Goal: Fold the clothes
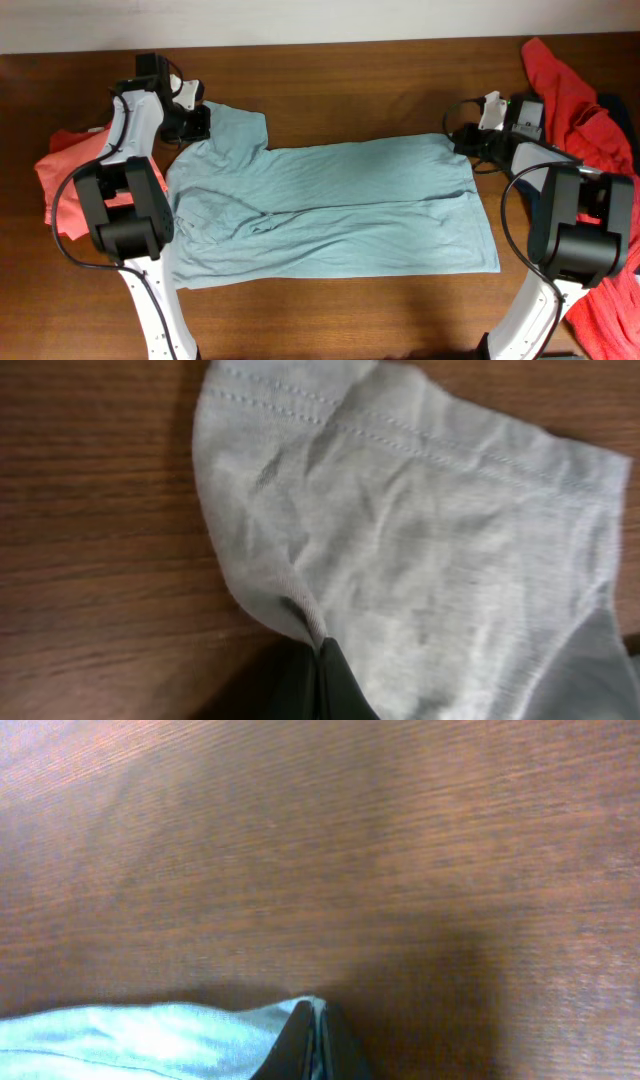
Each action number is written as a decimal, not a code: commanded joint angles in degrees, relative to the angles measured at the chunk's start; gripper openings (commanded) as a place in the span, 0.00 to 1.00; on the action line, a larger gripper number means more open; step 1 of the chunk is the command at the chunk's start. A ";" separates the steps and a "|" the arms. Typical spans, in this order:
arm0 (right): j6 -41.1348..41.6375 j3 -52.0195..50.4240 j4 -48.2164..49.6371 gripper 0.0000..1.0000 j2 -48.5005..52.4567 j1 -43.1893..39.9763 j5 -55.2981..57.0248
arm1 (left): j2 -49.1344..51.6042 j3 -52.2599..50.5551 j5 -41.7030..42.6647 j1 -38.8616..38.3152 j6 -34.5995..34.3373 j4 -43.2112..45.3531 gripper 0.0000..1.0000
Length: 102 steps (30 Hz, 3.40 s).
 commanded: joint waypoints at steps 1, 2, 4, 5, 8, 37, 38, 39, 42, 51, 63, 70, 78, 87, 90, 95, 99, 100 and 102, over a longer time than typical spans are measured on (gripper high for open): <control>0.17 5.73 -6.73 0.04 -2.36 -1.11 2.73 | -6.97 1.92 -0.02 0.26 -0.52 -0.70 0.00; 0.15 7.50 -9.60 0.04 -2.40 -1.20 3.30 | -7.87 1.90 -0.04 0.26 -0.55 -1.18 0.00; -0.04 10.49 -14.75 0.04 -2.40 -1.22 4.22 | -9.22 1.92 -0.20 0.37 -0.55 -2.34 0.00; -0.04 11.91 -17.29 0.04 -2.40 -1.22 5.01 | -9.81 1.92 -0.22 0.39 -0.55 -3.15 0.00; -0.28 16.13 -25.03 0.04 -2.40 -1.22 7.26 | -11.10 1.92 -0.22 0.55 -0.55 -5.92 0.00; -4.52 24.48 -61.72 0.08 -2.40 -1.25 17.66 | -12.35 1.90 -0.15 5.62 -0.52 -33.00 0.00; -4.55 24.48 -62.31 0.08 -2.40 -1.27 17.68 | -12.35 1.90 -0.17 5.60 -0.52 -34.12 0.00; -4.52 24.48 -62.79 0.09 -2.40 -1.27 17.88 | -12.35 1.90 -0.17 5.62 -0.52 -35.19 0.00; -4.52 24.48 -64.46 0.09 -2.40 -1.27 19.45 | -12.35 1.90 -0.22 5.62 -0.50 -37.44 0.00; -4.52 24.48 -67.08 0.14 -2.38 -1.27 24.41 | -12.35 1.81 -3.08 5.62 0.46 -42.56 0.00; -4.52 24.48 -68.30 0.16 -2.38 -1.25 27.56 | -12.35 1.68 -6.03 5.33 -1.62 -42.53 0.00; -8.31 24.48 -67.84 0.29 -2.38 -1.25 18.21 | -12.35 1.68 -6.08 5.07 -1.60 -42.53 0.00; -9.03 24.48 -67.69 0.33 -2.38 -1.25 15.98 | -12.35 1.68 -6.10 4.31 -1.60 -42.36 0.00; -9.05 24.35 -67.76 0.32 -2.34 -1.20 14.53 | -12.35 1.68 -6.08 4.04 -1.60 -42.10 0.00; -9.05 24.04 -67.82 0.32 -2.27 -1.20 14.56 | -12.35 1.68 -6.08 4.04 -1.60 -42.12 0.00; -9.03 22.47 -67.19 0.29 -2.05 -1.20 14.56 | -12.35 1.68 -6.08 4.04 -1.60 -42.38 0.00; -9.03 21.81 -66.45 0.25 -1.84 -1.20 14.75 | -12.35 1.68 -6.08 3.96 -1.60 -42.38 0.00; -9.03 21.84 -66.31 0.25 -1.84 -1.20 14.80 | -12.35 1.68 -6.08 3.96 -1.60 -42.40 0.00; -9.03 21.84 -66.23 0.26 -1.84 -1.20 15.04 | -12.35 1.68 -6.08 3.96 -1.60 -42.51 0.00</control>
